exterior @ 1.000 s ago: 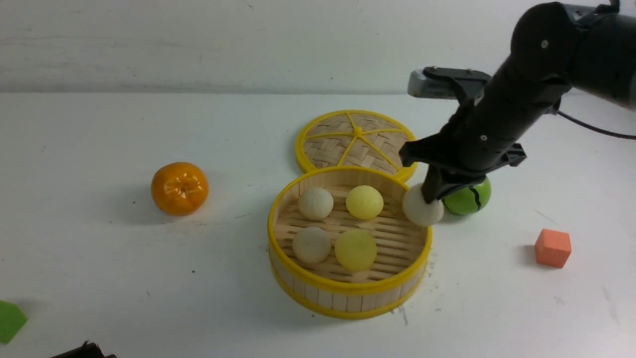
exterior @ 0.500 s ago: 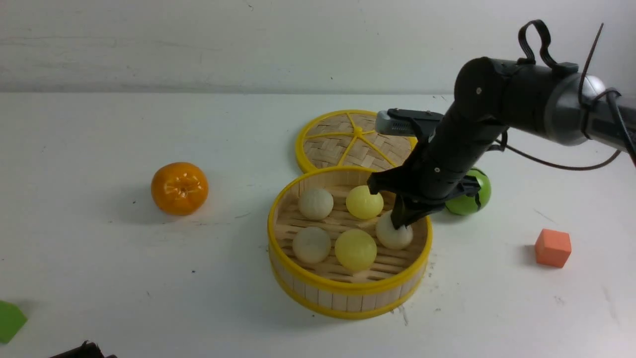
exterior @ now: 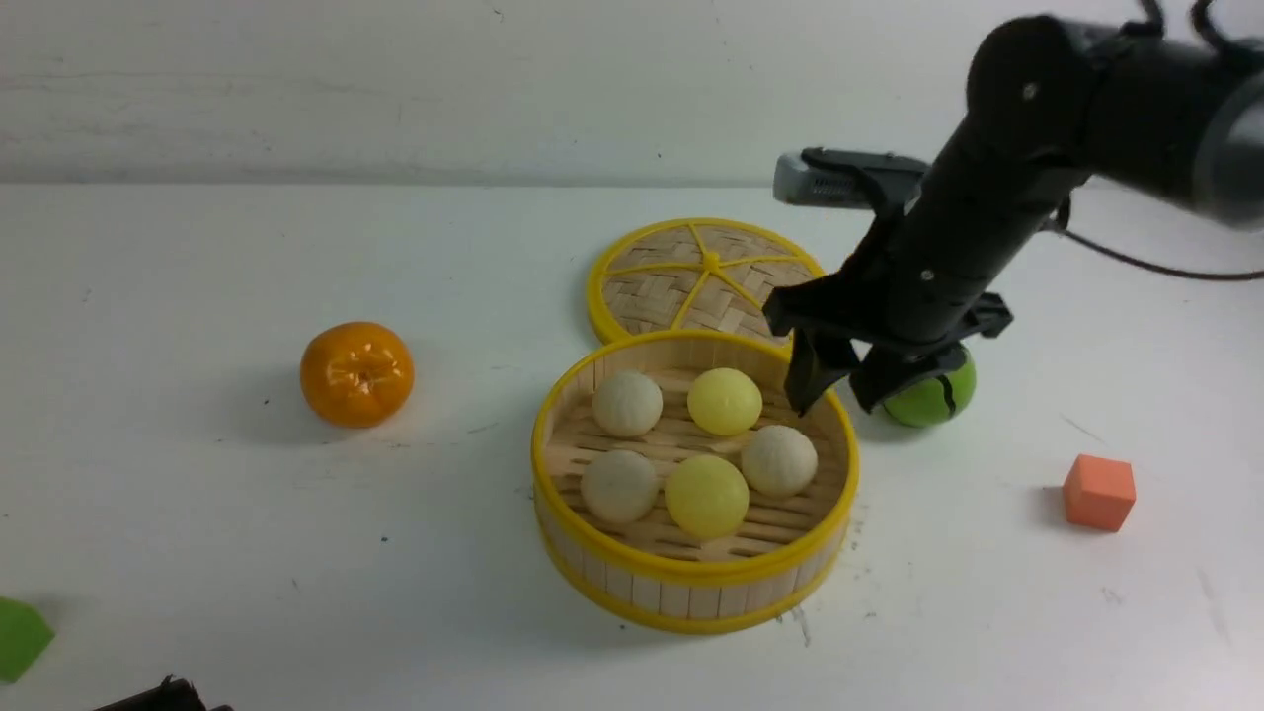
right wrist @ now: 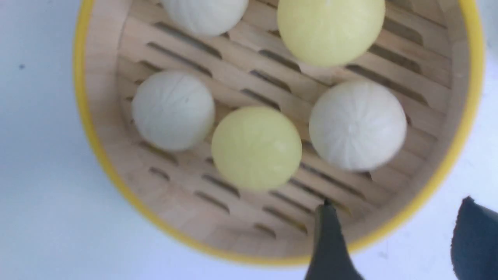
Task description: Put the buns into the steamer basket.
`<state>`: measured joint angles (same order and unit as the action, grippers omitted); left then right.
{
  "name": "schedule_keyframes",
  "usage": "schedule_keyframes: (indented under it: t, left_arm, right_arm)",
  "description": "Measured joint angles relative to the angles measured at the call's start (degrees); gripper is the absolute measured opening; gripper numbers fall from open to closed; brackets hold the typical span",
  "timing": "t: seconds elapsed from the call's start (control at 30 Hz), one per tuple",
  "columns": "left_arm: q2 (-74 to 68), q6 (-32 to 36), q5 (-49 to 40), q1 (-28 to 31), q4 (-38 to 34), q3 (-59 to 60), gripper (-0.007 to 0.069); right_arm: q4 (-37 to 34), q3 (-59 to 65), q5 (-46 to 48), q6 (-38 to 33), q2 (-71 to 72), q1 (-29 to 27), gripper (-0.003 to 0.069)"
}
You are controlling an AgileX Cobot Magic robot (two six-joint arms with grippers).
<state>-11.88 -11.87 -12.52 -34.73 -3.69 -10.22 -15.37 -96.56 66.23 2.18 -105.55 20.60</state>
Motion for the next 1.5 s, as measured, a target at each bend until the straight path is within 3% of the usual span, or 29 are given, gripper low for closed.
schedule_keyframes:
  t: [0.03, 0.17, 0.2, 0.23, 0.37, 0.57, 0.93, 1.07, 1.1, 1.13, 1.17, 1.27, 1.3, 1.37, 1.5]
  left_arm:
    - [0.0, 0.0, 0.0, 0.0, 0.0, 0.0, 0.0227]
    - [0.0, 0.0, 0.0, 0.0, 0.0, 0.0, 0.023]
    - [0.0, 0.0, 0.0, 0.0, 0.0, 0.0, 0.0231]
    - [0.0, 0.0, 0.0, 0.0, 0.0, 0.0, 0.0234]
    - [0.0, 0.0, 0.0, 0.0, 0.0, 0.0, 0.0236]
    - [0.0, 0.0, 0.0, 0.0, 0.0, 0.0, 0.0237]
    - [0.0, 0.0, 0.0, 0.0, 0.0, 0.0, 0.0237]
    - [0.0, 0.0, 0.0, 0.0, 0.0, 0.0, 0.0237]
    - [0.0, 0.0, 0.0, 0.0, 0.0, 0.0, 0.0237]
    - [0.0, 0.0, 0.0, 0.0, 0.0, 0.0, 0.0237]
    - [0.0, 0.0, 0.0, 0.0, 0.0, 0.0, 0.0237]
    - [0.0, 0.0, 0.0, 0.0, 0.0, 0.0, 0.0237]
    - [0.0, 0.0, 0.0, 0.0, 0.0, 0.0, 0.0237]
    - [0.0, 0.0, 0.0, 0.0, 0.0, 0.0, 0.0237]
    - [0.0, 0.0, 0.0, 0.0, 0.0, 0.0, 0.0237]
  right_arm:
    - [0.2, 0.1, 0.4, 0.2, 0.6, 0.1, 0.0388]
    - [5.7, 4.3, 4.0, 5.4, 14.2, 4.9, 0.0196]
    - [5.9, 4.7, 3.9, 5.8, 14.8, 4.9, 0.0196]
    - [8.1, 8.1, 4.4, 8.7, 19.3, 7.2, 0.0115]
    - [13.3, 16.0, 5.1, 15.4, 28.7, 11.1, -0.0006]
    - [15.4, 25.0, 5.7, 19.7, 40.3, 12.4, -0.002]
    - [15.7, 26.3, 5.8, 19.9, 50.0, 12.3, -0.0018]
    - [12.8, 31.5, 2.5, 12.8, 58.1, 5.3, -0.0018]
    - [10.2, 37.1, -2.1, 3.9, 65.1, 0.3, -0.0018]
    - [10.2, 37.9, -2.7, 2.9, 65.1, -0.4, -0.0018]
    - [7.8, 44.0, -7.4, -4.1, 71.4, -4.7, -0.0018]
    - [5.6, 59.7, -20.4, -15.3, 85.6, -11.7, -0.0018]
    - [5.6, 59.7, -21.2, -15.8, 86.4, -12.0, -0.0018]
    - [4.3, 71.6, -30.4, -19.6, 95.0, -14.4, -0.0018]
    - [2.2, 83.2, -37.0, -18.7, 102.4, -15.4, -0.0018]
